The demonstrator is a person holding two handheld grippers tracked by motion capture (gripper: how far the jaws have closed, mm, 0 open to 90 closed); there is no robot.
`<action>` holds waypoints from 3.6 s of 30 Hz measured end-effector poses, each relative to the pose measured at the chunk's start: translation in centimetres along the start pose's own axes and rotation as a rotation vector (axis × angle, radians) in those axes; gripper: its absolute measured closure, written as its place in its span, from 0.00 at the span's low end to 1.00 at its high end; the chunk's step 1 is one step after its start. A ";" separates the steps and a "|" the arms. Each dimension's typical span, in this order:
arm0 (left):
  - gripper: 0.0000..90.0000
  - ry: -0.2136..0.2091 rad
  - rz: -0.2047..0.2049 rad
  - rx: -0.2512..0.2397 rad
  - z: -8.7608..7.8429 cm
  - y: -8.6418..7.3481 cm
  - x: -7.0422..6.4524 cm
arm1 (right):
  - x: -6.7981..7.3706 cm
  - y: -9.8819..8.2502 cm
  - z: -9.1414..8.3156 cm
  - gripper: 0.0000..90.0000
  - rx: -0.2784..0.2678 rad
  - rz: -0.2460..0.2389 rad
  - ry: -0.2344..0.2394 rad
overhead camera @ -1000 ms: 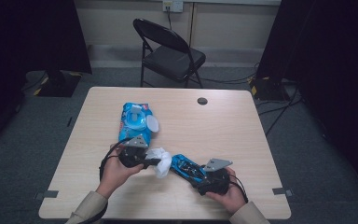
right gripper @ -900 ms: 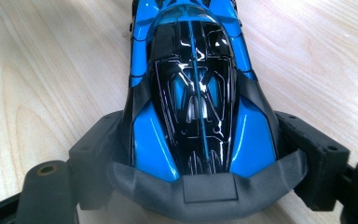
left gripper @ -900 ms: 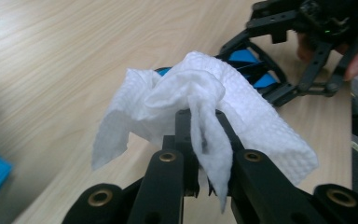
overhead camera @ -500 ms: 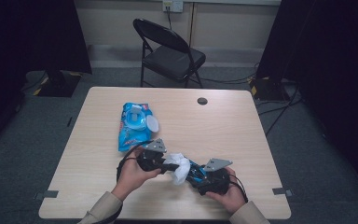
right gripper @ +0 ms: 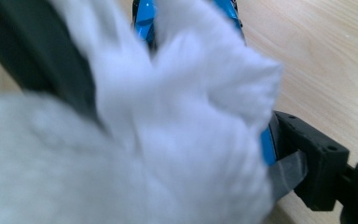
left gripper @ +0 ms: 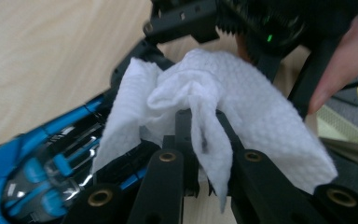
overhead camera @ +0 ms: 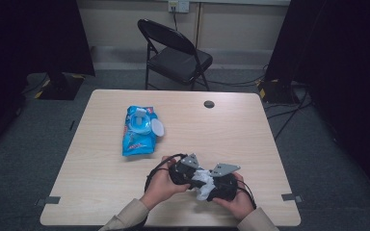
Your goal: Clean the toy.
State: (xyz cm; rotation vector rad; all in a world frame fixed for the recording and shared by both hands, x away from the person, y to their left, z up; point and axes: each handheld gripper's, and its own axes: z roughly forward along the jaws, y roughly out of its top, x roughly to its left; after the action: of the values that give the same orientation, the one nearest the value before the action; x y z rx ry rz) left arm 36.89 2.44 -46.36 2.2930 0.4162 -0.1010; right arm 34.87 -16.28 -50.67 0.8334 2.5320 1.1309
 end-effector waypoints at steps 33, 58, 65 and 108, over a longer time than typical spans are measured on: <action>0.94 0.038 -0.007 0.051 -1.1 -0.8 1.0 | 0.0 0.0 -0.1 0.24 0.001 0.002 0.000; 0.94 0.030 -0.034 0.049 -1.2 -0.6 1.1 | -0.1 0.4 0.4 0.29 -0.006 -0.015 0.017; 0.94 0.082 -0.035 0.069 -2.0 -1.0 1.7 | -0.1 0.3 0.3 0.29 -0.006 -0.012 0.015; 0.94 0.196 -0.207 0.054 -5.9 -5.3 6.6 | -0.1 0.1 0.0 0.28 -0.004 -0.013 0.017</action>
State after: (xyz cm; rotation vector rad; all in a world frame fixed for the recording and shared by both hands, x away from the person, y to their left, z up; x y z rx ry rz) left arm 41.01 11.80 -47.30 2.3154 0.7598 0.0097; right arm 34.96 -16.29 -50.64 0.8090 2.5440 1.1438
